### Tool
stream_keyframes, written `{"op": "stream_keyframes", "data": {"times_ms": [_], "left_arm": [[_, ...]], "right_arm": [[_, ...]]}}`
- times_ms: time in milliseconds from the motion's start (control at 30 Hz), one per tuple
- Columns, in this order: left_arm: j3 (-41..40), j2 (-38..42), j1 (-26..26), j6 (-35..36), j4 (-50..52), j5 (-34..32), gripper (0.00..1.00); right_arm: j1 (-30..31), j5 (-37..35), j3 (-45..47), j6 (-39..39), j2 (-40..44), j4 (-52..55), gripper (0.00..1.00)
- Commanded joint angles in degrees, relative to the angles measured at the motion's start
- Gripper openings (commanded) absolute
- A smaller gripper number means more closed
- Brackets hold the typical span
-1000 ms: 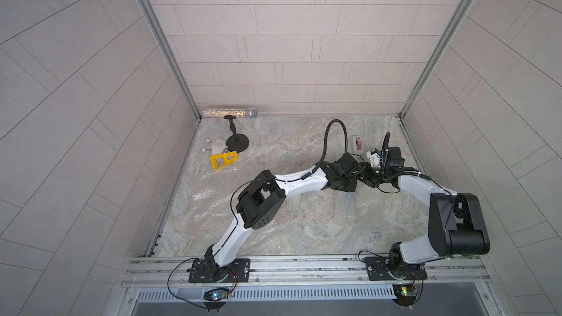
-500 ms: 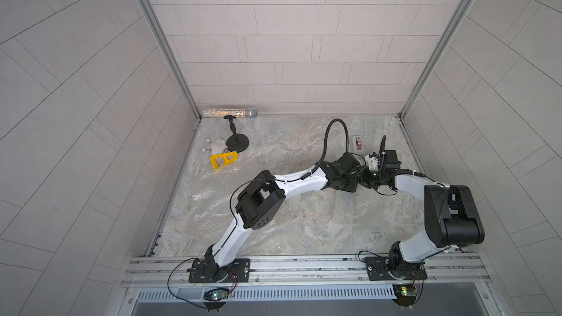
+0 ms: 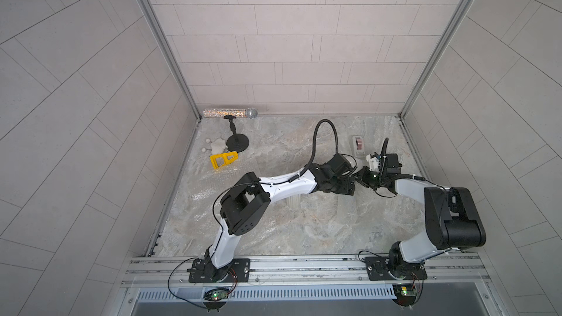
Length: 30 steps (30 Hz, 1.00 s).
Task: Wrap vases in bubble wrap
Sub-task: Wrap the vase in bubble wrap.
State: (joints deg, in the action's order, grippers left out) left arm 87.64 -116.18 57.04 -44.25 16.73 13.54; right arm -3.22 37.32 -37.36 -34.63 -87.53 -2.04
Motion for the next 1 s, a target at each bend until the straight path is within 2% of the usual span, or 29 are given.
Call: {"op": "stream_keyframes", "data": {"times_ms": [0, 467, 600, 667, 833, 967], "left_arm": [[0.0, -1.5, 0.2, -2.2, -2.2, 1.6, 0.84], [-2.0, -6.1, 1.6, -2.9, -4.1, 2.2, 0.85], [-2.6, -6.5, 1.9, -2.2, -3.8, 0.4, 0.84], [-2.4, -6.5, 1.9, -1.1, -2.0, -0.7, 0.81], [-2.0, -5.9, 1.4, 2.4, 2.1, -2.3, 0.8], [1.8, -6.7, 1.3, 9.8, 9.8, -4.1, 0.8]], "right_arm": [[0.1, -2.2, 3.0, -0.8, -0.2, 0.5, 0.1], [0.0, -3.1, 5.3, -2.5, 2.6, -2.5, 0.09], [0.1, -3.2, 5.5, -3.0, 2.8, -3.1, 0.09], [0.2, -3.5, 5.6, -3.1, 3.0, -3.1, 0.09], [0.2, -6.6, 5.2, -2.4, 4.5, 0.2, 0.09], [0.4, -9.6, 5.6, -3.0, 6.4, 2.3, 0.08]]}}
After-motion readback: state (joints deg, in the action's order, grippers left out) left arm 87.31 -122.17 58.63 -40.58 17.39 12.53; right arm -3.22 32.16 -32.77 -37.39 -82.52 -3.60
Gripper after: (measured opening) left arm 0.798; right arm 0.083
